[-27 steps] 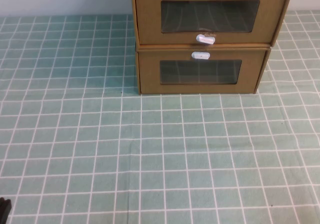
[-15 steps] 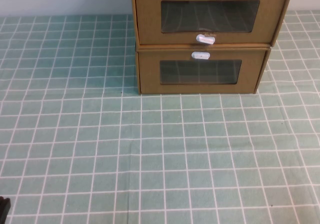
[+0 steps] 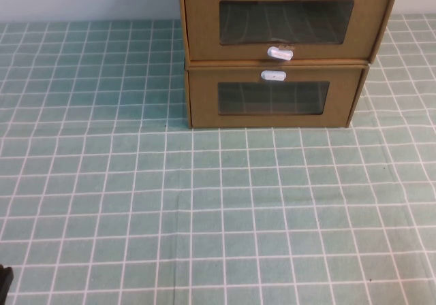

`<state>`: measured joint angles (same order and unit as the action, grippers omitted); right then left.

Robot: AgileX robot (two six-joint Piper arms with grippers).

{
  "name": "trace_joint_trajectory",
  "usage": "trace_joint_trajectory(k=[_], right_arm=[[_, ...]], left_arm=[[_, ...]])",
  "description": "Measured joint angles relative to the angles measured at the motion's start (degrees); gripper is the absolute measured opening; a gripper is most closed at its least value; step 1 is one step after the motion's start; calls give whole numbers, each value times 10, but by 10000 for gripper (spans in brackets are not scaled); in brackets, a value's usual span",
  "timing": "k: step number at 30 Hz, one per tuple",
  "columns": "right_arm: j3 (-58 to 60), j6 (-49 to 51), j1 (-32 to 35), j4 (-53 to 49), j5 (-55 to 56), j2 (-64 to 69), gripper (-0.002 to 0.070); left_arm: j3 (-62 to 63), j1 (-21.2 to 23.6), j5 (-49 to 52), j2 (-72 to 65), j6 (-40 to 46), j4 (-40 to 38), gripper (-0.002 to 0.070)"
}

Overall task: Open the shoe box
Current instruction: 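Pull the top drawer of the cardboard box fully open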

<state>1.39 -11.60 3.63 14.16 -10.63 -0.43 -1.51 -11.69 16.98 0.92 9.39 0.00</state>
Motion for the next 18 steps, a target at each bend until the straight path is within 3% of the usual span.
trace_joint_trajectory(k=[6, 12, 18], right_arm=[[0, 0, 0, 1, 65, 0, -13], [0, 0, 0, 6, 252, 0, -13], [0, 0, 0, 12, 347, 0, -13]], left_arm=[[0, 0, -71, 0, 0, 0, -5], [0, 0, -259, 0, 0, 0, -5], [0, 0, -370, 0, 0, 0, -5]])
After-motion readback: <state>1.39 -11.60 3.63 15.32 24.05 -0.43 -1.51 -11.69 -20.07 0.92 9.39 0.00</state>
